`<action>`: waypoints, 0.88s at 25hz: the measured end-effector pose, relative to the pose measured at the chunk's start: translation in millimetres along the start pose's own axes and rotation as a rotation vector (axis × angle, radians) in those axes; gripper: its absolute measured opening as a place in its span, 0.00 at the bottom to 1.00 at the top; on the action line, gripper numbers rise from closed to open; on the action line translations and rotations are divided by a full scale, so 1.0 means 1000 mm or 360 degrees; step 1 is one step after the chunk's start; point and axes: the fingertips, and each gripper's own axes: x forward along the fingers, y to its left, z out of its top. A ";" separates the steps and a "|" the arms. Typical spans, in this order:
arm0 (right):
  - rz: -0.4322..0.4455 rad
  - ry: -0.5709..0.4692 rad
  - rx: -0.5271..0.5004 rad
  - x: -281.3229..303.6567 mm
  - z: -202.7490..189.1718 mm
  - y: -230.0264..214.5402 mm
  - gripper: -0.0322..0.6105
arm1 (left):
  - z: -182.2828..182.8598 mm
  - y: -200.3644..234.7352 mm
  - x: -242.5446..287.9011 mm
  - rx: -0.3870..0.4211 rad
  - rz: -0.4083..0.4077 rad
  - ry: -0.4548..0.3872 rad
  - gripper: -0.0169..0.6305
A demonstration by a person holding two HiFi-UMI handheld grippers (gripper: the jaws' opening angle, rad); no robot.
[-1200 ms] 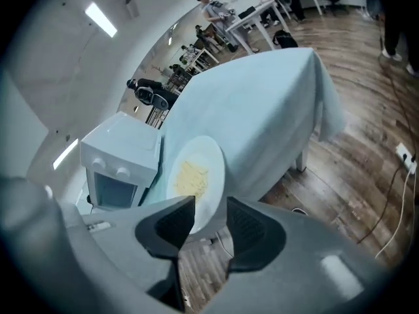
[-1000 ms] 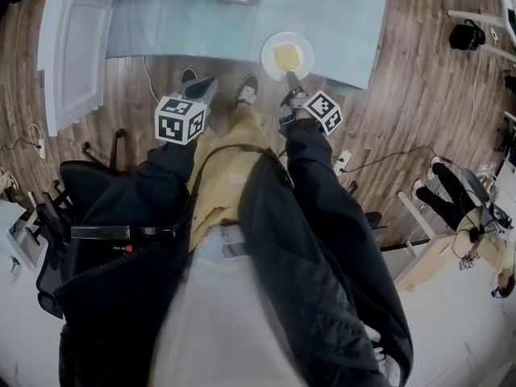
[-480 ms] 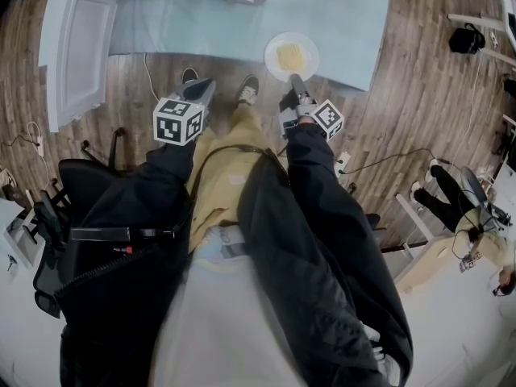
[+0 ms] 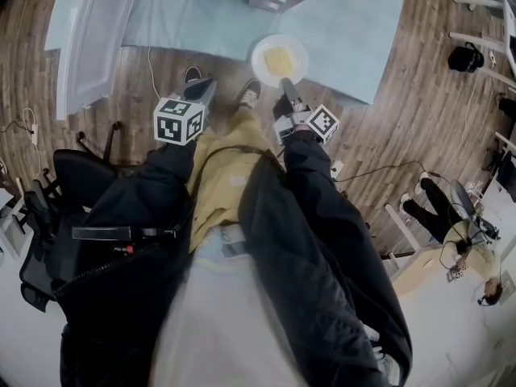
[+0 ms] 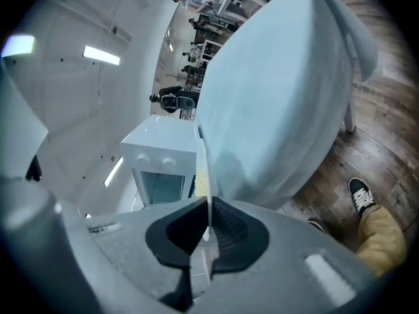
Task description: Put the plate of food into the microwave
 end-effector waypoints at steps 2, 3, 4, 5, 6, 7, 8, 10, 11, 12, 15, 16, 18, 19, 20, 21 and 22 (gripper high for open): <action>0.0032 0.0073 -0.0022 0.016 -0.014 0.011 0.06 | 0.001 0.009 -0.005 -0.0023 0.0015 -0.0019 0.02; 0.0048 0.0107 -0.0029 0.023 -0.021 0.016 0.06 | 0.001 0.014 -0.008 -0.0037 0.0022 -0.0026 0.02; 0.0058 0.0139 -0.0040 0.030 -0.028 0.021 0.06 | 0.000 0.018 -0.012 -0.0051 0.0028 -0.0030 0.02; 0.0063 0.0167 -0.0056 0.037 -0.035 0.025 0.06 | -0.001 0.023 -0.015 -0.0064 0.0033 -0.0035 0.02; 0.0066 0.0192 -0.0070 0.044 -0.041 0.029 0.06 | -0.001 0.028 -0.018 -0.0075 0.0039 -0.0040 0.02; 0.0072 0.0214 -0.0081 0.052 -0.046 0.033 0.06 | 0.000 0.034 -0.022 -0.0084 0.0045 -0.0046 0.02; 0.0079 0.0234 -0.0090 0.060 -0.051 0.038 0.06 | 0.001 0.039 -0.025 -0.0091 0.0051 -0.0052 0.02; 0.0100 0.0264 -0.0099 0.075 -0.060 0.047 0.06 | 0.004 0.050 -0.030 -0.0098 0.0060 -0.0062 0.02; 0.0112 0.0274 -0.0097 0.083 -0.063 0.052 0.06 | 0.005 0.055 -0.033 -0.0098 0.0064 -0.0065 0.02; 0.0120 0.0281 -0.0093 0.090 -0.066 0.057 0.06 | 0.007 0.060 -0.036 -0.0098 0.0066 -0.0068 0.02; 0.0128 0.0298 -0.0087 0.111 -0.075 0.070 0.06 | 0.013 0.075 -0.044 -0.0110 0.0072 -0.0082 0.02; 0.0135 0.0305 -0.0094 0.118 -0.078 0.074 0.06 | 0.014 0.081 -0.046 -0.0116 0.0075 -0.0086 0.02; 0.0150 0.0319 -0.0110 0.134 -0.085 0.082 0.06 | 0.018 0.092 -0.051 -0.0123 0.0074 -0.0091 0.02; 0.0155 0.0324 -0.0114 0.142 -0.088 0.086 0.06 | 0.020 0.096 -0.052 -0.0125 0.0072 -0.0093 0.02; 0.0160 0.0327 -0.0116 0.149 -0.090 0.090 0.06 | 0.023 0.100 -0.053 -0.0127 0.0068 -0.0094 0.02; 0.0165 0.0329 -0.0117 0.156 -0.092 0.094 0.06 | 0.025 0.103 -0.053 -0.0128 0.0065 -0.0095 0.02; 0.0171 0.0328 -0.0114 0.163 -0.094 0.098 0.06 | 0.027 0.106 -0.053 -0.0129 0.0060 -0.0095 0.02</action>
